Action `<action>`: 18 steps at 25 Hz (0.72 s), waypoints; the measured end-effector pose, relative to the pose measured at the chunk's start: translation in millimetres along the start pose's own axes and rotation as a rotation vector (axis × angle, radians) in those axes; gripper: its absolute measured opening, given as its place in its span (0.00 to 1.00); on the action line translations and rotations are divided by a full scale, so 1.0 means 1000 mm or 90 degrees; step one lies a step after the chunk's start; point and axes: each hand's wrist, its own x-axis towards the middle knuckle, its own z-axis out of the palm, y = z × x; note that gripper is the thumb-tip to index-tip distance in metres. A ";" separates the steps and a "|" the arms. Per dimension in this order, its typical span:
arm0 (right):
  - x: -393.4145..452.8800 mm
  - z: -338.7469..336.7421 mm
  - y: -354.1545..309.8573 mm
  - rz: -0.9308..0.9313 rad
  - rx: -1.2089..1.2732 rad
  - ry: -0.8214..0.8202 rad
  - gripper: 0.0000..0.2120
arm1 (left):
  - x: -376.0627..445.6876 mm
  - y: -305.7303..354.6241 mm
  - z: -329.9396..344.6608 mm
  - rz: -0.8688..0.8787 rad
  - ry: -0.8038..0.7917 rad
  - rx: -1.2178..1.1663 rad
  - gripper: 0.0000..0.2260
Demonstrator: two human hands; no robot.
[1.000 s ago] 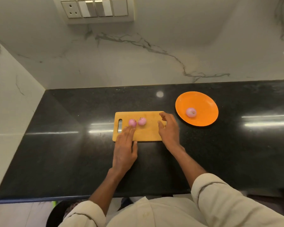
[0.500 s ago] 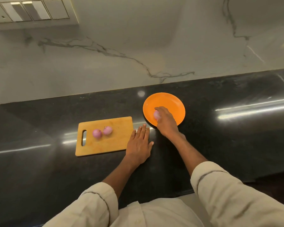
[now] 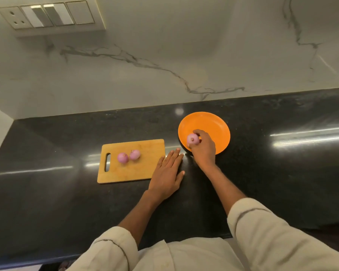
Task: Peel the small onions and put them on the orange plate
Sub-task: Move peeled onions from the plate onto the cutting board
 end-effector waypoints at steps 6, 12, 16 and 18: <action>-0.067 0.051 -0.037 -0.086 0.082 -0.027 0.23 | -0.106 -0.068 -0.019 -0.083 0.217 -0.069 0.15; -0.117 0.108 -0.057 -0.086 -0.001 -0.123 0.22 | -0.177 -0.140 -0.031 -0.273 0.273 -0.049 0.12; -0.129 0.124 -0.064 -0.084 -0.041 -0.097 0.20 | -0.192 -0.163 -0.029 -0.334 0.246 -0.017 0.16; -0.130 0.129 -0.066 -0.074 -0.046 -0.076 0.19 | -0.194 -0.166 -0.029 -0.323 0.233 -0.021 0.17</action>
